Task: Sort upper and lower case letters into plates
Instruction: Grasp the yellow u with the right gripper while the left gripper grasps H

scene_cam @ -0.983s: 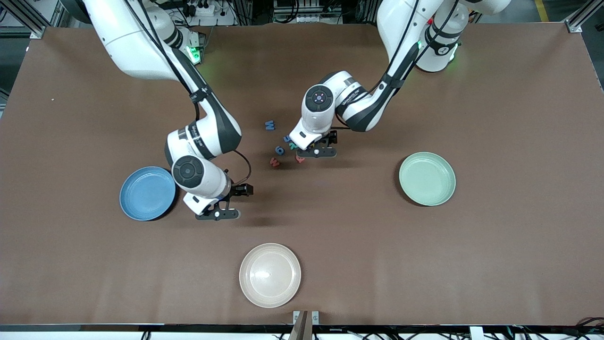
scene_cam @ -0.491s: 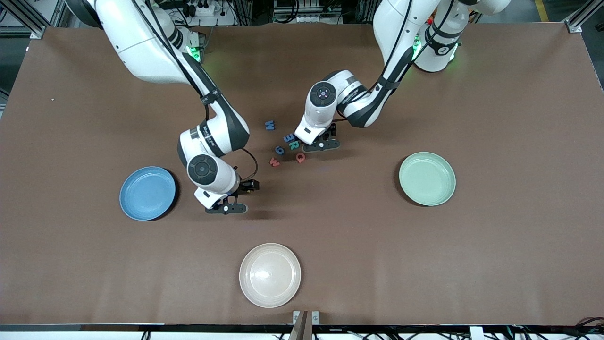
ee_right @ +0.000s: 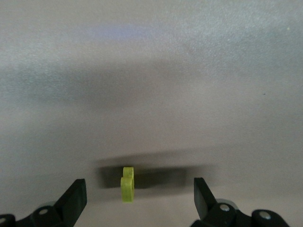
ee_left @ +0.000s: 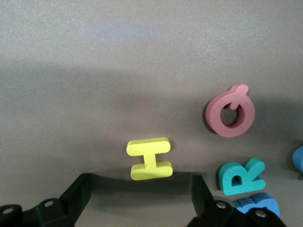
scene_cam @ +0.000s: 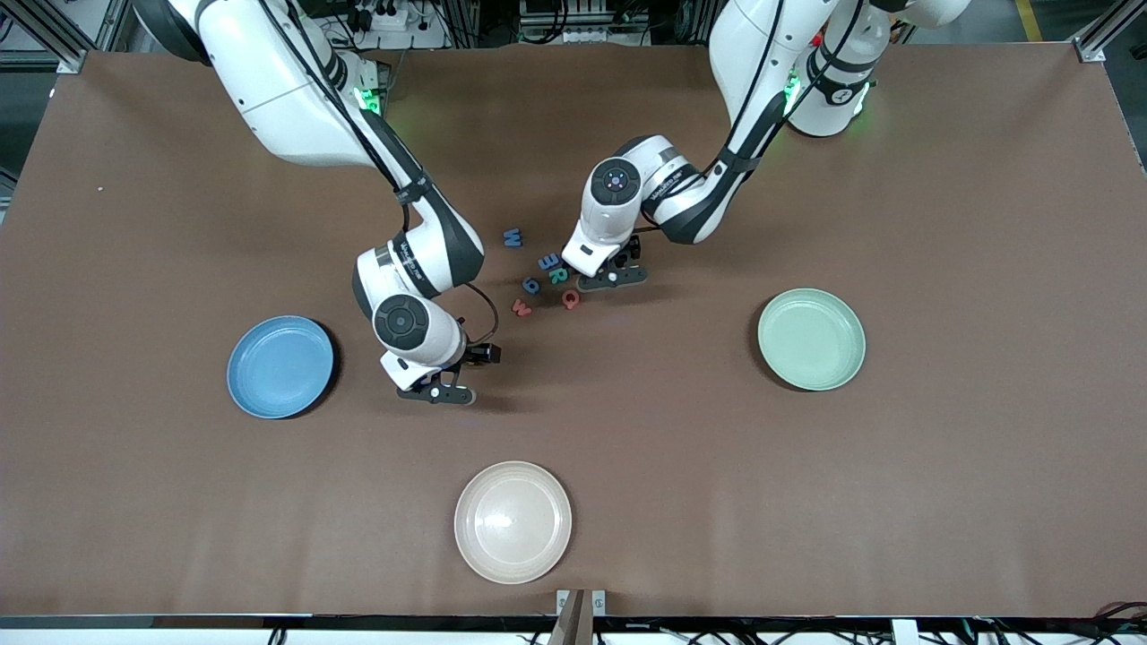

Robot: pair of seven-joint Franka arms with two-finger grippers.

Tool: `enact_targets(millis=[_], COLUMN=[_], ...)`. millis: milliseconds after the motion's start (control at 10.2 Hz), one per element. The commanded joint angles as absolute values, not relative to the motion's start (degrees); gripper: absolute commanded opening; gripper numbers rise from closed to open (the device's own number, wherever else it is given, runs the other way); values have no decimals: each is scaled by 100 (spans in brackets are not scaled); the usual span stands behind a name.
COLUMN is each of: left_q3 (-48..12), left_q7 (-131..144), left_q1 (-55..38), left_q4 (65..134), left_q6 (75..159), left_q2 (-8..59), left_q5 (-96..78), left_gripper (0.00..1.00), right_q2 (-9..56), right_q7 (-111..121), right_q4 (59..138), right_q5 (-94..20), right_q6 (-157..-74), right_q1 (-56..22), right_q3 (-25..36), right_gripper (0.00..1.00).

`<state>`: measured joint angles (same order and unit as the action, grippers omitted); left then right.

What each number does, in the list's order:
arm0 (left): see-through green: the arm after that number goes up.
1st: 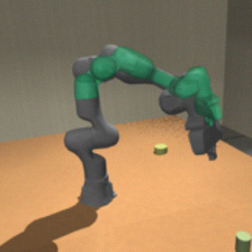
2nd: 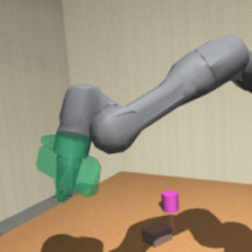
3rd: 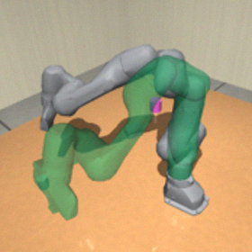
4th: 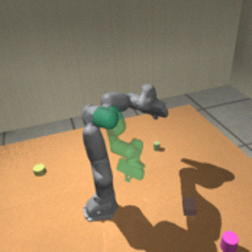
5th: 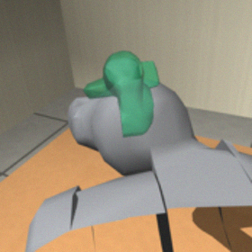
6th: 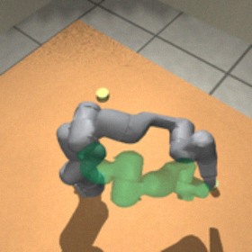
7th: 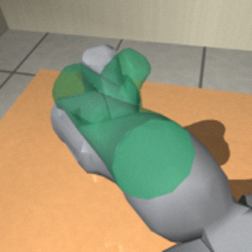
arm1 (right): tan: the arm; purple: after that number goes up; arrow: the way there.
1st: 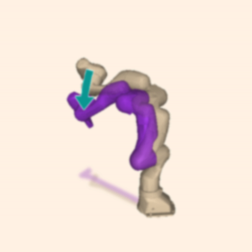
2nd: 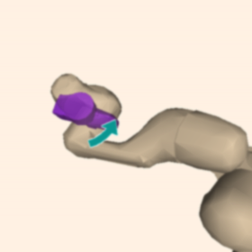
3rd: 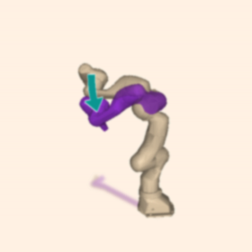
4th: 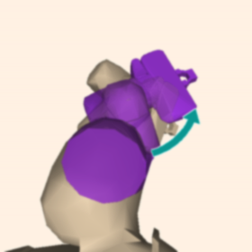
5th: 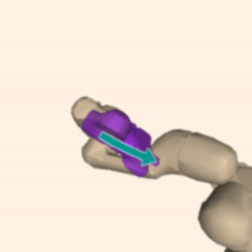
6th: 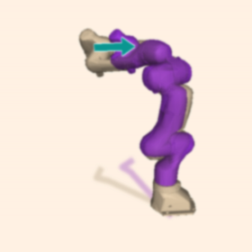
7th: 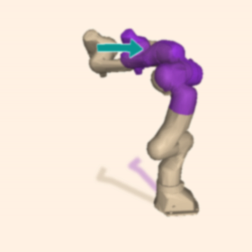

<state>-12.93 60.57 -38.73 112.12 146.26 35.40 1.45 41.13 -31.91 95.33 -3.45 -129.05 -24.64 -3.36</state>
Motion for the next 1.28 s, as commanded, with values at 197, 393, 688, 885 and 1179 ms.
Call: enact_targets(millis=[197, 393, 688, 885, 1179], left_q3=[-1301, -1292, -1257, -1248, -1248], left_q7=[6108, 6091, 6012, 6020, 6021], left_q1=[-3779, -3771, -3797, -3788, -3797], left_q4=[11180, 11048, 10749, 10749, 10767], left_q6=[14713, 14687, 14669, 14660, 14643], left_q2=[3568, 3595, 3875, 3885, 3902], left_q5=[246, 246, 264, 264, 264], left_gripper=[58, 53, 53, 53, 37], right_q2=[4131, 4131, 4122, 4078, 3720], right_q7=[-3348, -3472, -3472, -3463, -3648], right_q4=[9527, 9536, 9641, 9650, 9633], right_q5=[-448, -448, -448, -440, -431], right_q6=[-12955, -13033, -13113, -13113, -12947], right_q1=[-2522, -2619, -2637, -2628, -2471], right_q3=[-299, -299, -299, -299, -246], right_gripper=[34, 0, 0, 0, 0])
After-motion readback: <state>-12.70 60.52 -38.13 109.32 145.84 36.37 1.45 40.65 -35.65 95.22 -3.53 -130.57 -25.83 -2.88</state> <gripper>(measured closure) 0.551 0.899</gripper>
